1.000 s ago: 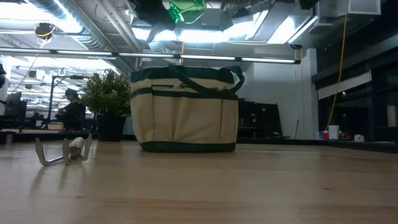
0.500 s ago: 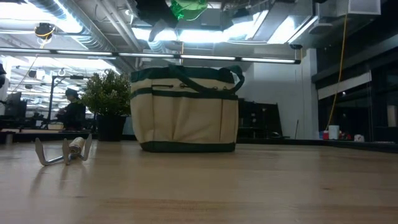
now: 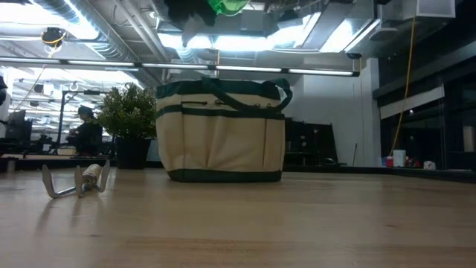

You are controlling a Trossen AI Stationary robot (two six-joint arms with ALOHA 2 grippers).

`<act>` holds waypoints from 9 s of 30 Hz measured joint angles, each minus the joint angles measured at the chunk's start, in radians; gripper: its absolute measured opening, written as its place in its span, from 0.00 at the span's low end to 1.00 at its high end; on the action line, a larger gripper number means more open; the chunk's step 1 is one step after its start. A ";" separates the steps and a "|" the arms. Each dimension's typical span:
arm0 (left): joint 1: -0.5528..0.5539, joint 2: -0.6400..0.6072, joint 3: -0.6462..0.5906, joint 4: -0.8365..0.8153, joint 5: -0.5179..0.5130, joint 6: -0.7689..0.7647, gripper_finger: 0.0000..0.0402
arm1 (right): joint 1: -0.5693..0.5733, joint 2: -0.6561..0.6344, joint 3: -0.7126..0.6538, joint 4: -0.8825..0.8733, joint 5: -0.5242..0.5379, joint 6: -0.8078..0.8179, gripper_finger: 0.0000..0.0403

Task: Pick & Place Garden tools in Gardening bag
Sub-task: Put the spray bottle into the gardening bag, then put the hand rake into the gardening bag

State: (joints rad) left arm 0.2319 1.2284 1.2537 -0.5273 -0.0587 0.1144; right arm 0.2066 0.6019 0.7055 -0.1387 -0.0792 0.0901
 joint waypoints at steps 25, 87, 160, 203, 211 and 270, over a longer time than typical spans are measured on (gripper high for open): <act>-0.284 0.020 0.001 0.207 -0.054 -0.163 0.35 | 0.000 0.000 0.000 0.000 -0.002 0.000 0.15; -0.383 0.350 0.000 0.096 -0.506 -0.417 0.35 | 0.000 0.000 0.000 -0.001 -0.001 0.000 0.15; -0.331 0.433 0.324 -0.292 -0.393 -0.336 0.52 | 0.000 0.000 0.000 0.000 -0.001 0.000 0.15; -0.323 0.488 0.323 -0.362 -0.349 -0.283 0.03 | 0.000 0.005 0.000 -0.022 -0.002 0.000 0.15; -0.351 0.381 0.323 -0.389 -0.277 -0.233 0.12 | 0.000 0.005 0.000 -0.022 -0.001 0.000 0.15; -0.690 0.649 0.323 -0.750 -0.028 0.151 0.43 | 0.000 0.005 0.000 -0.038 -0.001 0.000 0.15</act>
State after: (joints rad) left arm -0.4585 1.8772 1.5772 -1.2775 -0.0863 0.2655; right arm 0.2064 0.6067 0.7055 -0.1768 -0.0803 0.0898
